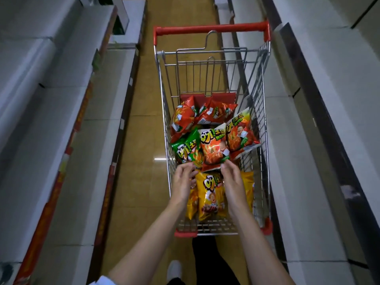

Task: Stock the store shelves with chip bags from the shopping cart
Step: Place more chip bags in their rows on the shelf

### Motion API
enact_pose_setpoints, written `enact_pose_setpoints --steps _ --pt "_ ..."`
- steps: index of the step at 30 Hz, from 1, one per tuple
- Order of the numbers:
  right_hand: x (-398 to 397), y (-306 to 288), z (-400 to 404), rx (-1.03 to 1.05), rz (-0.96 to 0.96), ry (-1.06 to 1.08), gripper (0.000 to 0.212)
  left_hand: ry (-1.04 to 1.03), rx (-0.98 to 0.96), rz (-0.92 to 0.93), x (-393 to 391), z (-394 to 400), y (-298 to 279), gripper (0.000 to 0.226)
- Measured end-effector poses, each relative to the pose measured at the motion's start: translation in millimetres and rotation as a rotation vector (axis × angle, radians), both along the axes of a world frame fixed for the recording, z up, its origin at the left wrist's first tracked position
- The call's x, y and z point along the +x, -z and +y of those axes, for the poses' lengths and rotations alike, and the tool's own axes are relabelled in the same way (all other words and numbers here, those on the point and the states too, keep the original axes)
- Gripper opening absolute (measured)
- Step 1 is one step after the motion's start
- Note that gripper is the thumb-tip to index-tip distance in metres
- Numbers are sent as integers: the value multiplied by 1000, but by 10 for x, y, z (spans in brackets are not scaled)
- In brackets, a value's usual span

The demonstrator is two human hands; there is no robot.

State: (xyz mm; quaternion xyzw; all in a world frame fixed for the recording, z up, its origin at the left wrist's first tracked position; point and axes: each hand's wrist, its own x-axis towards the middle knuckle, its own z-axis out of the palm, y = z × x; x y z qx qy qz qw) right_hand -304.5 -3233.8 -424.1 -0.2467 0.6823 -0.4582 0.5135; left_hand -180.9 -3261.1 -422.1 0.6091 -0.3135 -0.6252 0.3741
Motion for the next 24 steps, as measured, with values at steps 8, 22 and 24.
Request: enact_pose_setpoints --steps 8,22,24 --pt "-598 810 -1209 129 54 -105 49 68 108 -125 -636 -1082 703 13" --pt "-905 1404 -1879 367 80 -230 82 113 448 -168 -958 -1815 1206 76" --pt "-932 1289 -1909 335 84 -232 76 131 429 -121 -930 -1856 1130 65"
